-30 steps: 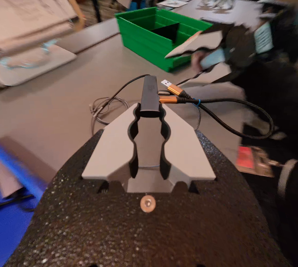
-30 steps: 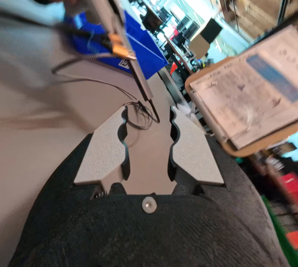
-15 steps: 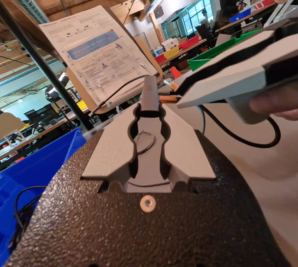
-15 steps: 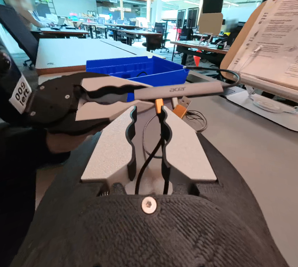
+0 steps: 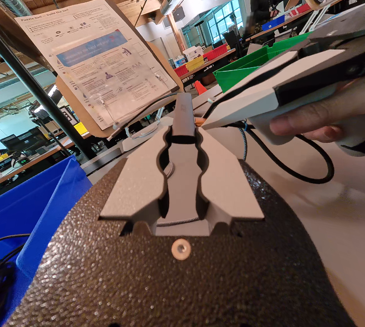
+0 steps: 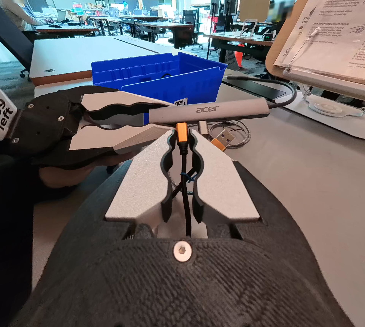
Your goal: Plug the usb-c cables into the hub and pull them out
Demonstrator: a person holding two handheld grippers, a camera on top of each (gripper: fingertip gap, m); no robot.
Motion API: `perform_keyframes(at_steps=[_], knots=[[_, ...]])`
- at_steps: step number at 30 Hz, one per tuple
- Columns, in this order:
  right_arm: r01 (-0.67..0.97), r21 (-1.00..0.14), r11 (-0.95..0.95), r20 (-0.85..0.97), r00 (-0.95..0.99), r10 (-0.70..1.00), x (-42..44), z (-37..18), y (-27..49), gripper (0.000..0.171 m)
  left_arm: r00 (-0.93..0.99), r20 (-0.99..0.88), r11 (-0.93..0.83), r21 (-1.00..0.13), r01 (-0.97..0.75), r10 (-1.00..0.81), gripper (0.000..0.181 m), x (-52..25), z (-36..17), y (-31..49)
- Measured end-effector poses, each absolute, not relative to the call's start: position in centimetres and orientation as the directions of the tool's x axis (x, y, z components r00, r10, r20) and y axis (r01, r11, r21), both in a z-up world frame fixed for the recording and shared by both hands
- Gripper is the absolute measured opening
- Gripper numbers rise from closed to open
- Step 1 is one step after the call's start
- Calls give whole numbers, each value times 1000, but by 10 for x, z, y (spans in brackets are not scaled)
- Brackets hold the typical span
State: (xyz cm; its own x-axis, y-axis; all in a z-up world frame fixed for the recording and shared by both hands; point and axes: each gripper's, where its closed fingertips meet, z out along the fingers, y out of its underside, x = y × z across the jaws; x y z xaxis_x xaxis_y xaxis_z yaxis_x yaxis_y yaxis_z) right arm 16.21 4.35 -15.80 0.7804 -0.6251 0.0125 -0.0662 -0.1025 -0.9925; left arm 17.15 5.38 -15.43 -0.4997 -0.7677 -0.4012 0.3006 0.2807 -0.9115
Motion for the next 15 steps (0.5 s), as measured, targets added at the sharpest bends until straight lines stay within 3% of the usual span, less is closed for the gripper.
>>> perform_keyframes(at_steps=[15], knots=[[-62,-960,-272,119,790,-602,159,-166,38,11,-523,-357,269,-933,238,-774,21,171,-163,51]])
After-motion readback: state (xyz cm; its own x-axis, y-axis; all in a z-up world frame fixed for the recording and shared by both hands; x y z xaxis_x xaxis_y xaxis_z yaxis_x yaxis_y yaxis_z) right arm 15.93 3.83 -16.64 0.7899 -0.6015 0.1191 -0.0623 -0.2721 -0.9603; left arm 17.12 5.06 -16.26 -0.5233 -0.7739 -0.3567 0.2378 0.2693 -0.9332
